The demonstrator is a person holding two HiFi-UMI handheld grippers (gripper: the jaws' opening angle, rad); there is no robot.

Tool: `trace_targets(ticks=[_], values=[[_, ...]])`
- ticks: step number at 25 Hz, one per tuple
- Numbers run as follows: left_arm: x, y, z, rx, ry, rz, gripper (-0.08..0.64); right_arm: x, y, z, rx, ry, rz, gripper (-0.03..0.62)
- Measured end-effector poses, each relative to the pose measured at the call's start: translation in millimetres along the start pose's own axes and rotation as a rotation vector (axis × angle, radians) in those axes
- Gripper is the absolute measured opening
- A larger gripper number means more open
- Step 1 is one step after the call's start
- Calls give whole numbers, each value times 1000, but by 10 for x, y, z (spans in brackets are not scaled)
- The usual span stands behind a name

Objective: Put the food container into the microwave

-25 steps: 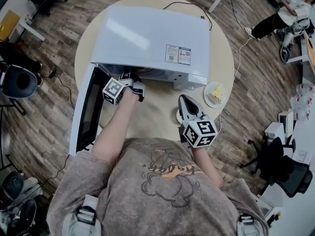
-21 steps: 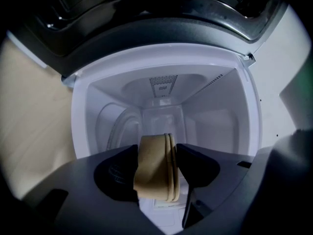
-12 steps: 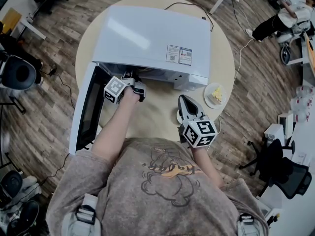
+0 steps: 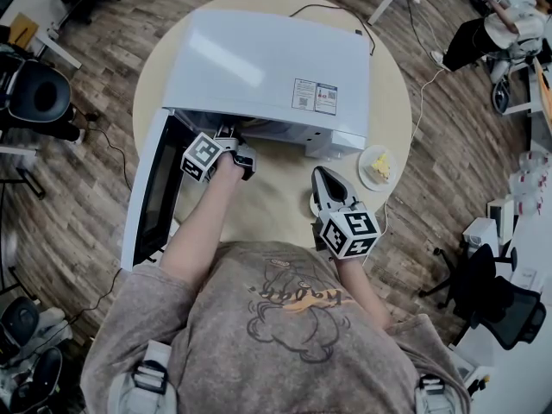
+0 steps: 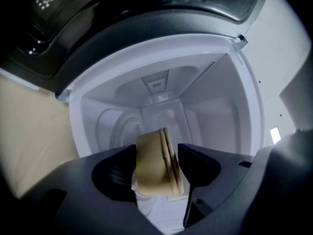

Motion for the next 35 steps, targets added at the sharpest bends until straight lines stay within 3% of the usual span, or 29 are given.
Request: trace_targets(ticks=[18, 27, 35], values=[[15, -162, -14, 67, 112, -350, 279, -26, -25, -15, -1, 8, -6, -6], [43, -177, -5, 96, 105, -362, 221, -28, -17, -25, 2, 13, -9, -5], [46, -181, -106, 97, 118, -357, 215, -35, -34, -6, -5, 13, -12, -5]])
Point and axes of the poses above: the fingertips, and each gripper's own axes: z backward along the fingers, y to its left, x out of its top, the point moved 10 cm from there along z, backward along the fingers, and after that the axes turned 3 degrees about -z, right-handed, at the moved point
